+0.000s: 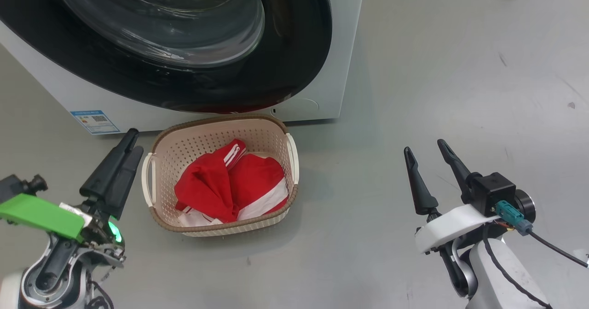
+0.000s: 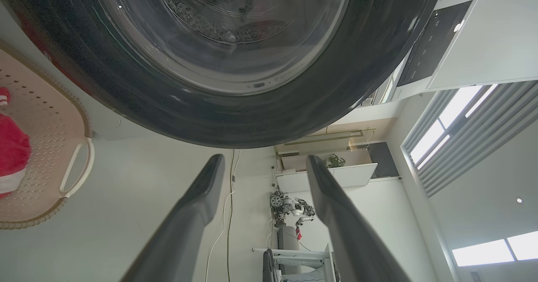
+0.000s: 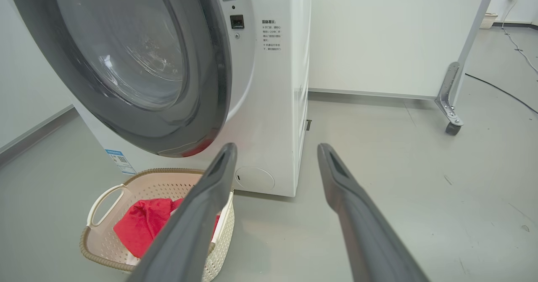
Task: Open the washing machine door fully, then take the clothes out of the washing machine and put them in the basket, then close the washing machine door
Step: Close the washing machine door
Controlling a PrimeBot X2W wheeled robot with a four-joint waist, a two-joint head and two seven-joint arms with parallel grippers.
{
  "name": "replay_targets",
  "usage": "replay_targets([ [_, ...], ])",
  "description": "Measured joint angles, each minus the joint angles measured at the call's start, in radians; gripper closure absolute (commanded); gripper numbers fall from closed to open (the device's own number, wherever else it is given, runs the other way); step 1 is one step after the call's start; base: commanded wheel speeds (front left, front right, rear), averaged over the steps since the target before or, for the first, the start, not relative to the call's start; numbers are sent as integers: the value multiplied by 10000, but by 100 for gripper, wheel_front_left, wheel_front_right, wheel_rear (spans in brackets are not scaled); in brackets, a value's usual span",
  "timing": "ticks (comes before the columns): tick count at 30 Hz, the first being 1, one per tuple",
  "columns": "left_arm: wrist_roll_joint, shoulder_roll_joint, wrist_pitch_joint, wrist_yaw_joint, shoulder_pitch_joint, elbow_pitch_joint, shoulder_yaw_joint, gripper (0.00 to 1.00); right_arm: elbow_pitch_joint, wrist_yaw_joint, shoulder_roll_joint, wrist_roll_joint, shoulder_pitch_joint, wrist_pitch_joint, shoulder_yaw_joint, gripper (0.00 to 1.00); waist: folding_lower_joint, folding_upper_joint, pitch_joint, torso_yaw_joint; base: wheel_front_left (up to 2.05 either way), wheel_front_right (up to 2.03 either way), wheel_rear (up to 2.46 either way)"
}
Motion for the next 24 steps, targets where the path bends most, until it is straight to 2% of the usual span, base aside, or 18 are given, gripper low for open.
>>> replay_targets([
  [14,1672,-82,-2512,0,1427,-671,303,0,201,82,35,2,683,0,-77,0,0,0,-986,248,0,0,0],
  [17,2525,-92,-3294,-4,1432,-1267,253,0,215,81,35,2,810,0,-128,0,0,0,-1210,268,0,0,0],
  [21,4215,-67,-4138,-4,1524,-1605,-130,0,207,81,40,0,874,0,-161,0,0,0,-1485,270,0,0,0],
  [24,5831,278,-4732,-4,1934,-1616,-548,0,205,81,44,0,997,0,-178,0,-1,0,-1644,242,0,0,0],
])
